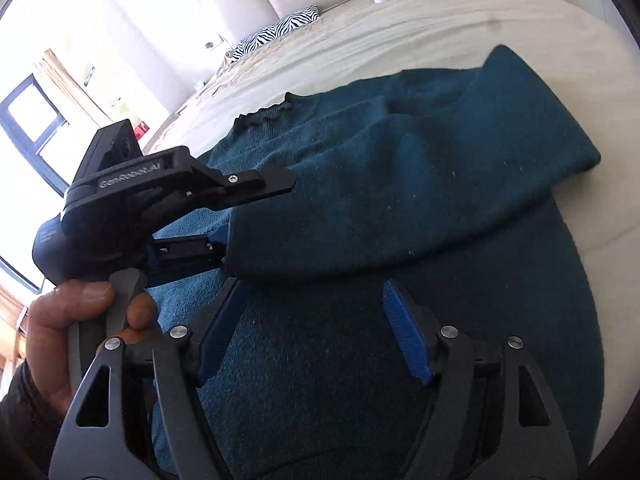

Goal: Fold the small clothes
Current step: 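Grasp the other sleeve cuff with the right gripper and fold it across the body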

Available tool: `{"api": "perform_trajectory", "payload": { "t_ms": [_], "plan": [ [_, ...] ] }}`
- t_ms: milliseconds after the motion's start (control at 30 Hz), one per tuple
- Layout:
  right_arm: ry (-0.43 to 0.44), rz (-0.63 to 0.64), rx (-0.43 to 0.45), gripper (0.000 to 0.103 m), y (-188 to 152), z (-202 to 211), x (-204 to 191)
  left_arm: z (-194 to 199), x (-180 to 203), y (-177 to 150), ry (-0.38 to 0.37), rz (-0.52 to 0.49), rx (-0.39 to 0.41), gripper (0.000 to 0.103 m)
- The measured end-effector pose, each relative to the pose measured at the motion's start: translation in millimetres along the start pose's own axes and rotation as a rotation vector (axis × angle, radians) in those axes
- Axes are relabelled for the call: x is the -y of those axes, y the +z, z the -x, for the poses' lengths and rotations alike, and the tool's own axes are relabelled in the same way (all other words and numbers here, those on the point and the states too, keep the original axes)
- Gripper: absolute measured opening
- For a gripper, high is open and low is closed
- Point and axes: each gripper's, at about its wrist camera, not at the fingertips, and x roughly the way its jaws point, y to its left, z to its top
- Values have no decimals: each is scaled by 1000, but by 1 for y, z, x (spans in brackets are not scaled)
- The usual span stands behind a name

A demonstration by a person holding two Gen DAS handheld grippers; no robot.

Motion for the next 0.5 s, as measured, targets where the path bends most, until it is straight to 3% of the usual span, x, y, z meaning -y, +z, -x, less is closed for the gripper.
{"api": "perform_trajectory", "payload": {
  "t_ms": [167, 300, 400, 500],
  "plan": [
    [100, -138, 44, 71, -13, 15, 40, 29, 41, 11, 27, -151, 64, 9],
    [119, -165, 47, 71, -13, 20, 46, 73, 72, 30, 34, -273, 153, 9],
    [139, -208, 50, 71, -10, 21, 51, 107, 70, 44, 63, -321, 217, 9],
    [169, -271, 65, 71, -7, 24, 62, 128, 36, 59, 98, -276, 249, 9]
  ]
}}
